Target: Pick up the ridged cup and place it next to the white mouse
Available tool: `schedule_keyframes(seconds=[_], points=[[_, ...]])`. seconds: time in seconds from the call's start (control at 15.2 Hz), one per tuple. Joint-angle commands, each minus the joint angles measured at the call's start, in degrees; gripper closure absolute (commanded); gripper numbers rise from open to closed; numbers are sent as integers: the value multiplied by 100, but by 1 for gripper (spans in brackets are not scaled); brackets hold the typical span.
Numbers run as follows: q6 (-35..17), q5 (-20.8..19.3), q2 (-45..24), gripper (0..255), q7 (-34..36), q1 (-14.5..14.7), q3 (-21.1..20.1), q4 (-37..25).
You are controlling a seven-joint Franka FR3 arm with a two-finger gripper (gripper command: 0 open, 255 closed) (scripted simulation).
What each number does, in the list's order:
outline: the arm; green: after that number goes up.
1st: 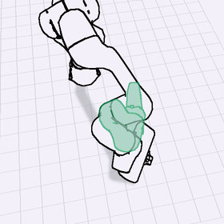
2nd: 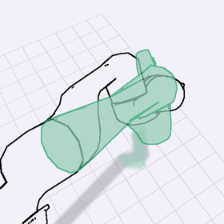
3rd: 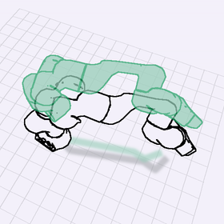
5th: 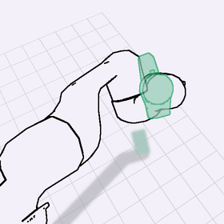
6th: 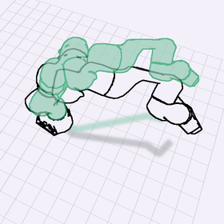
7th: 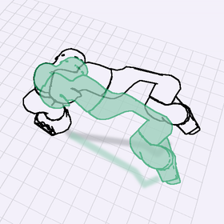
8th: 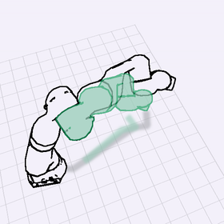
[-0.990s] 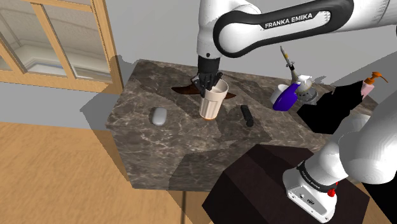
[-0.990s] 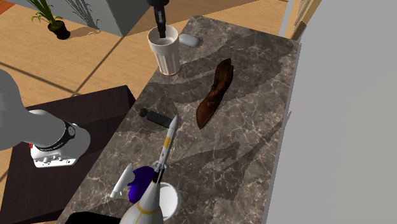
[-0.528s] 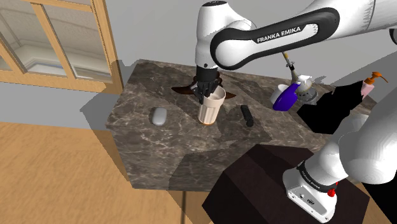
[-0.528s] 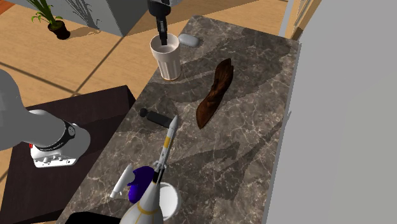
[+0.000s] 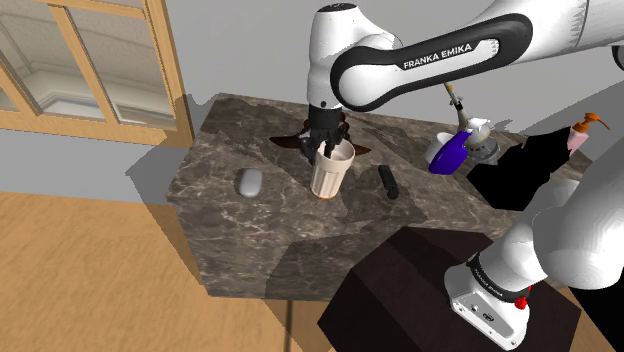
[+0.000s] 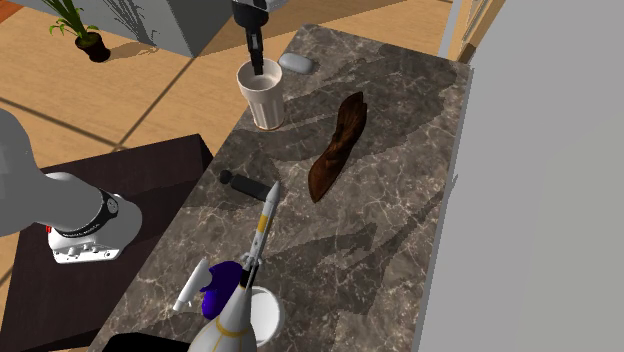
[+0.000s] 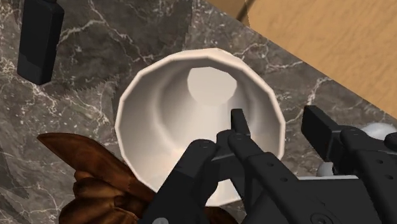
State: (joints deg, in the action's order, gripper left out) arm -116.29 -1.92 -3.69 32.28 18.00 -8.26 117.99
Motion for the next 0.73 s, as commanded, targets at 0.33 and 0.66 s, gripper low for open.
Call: schedule_keyframes(seconds=[0.33, 0.66], points=[[187, 11, 55, 0, -8, 1, -2, -136], [713, 35, 165, 0, -24, 4, -7, -552]])
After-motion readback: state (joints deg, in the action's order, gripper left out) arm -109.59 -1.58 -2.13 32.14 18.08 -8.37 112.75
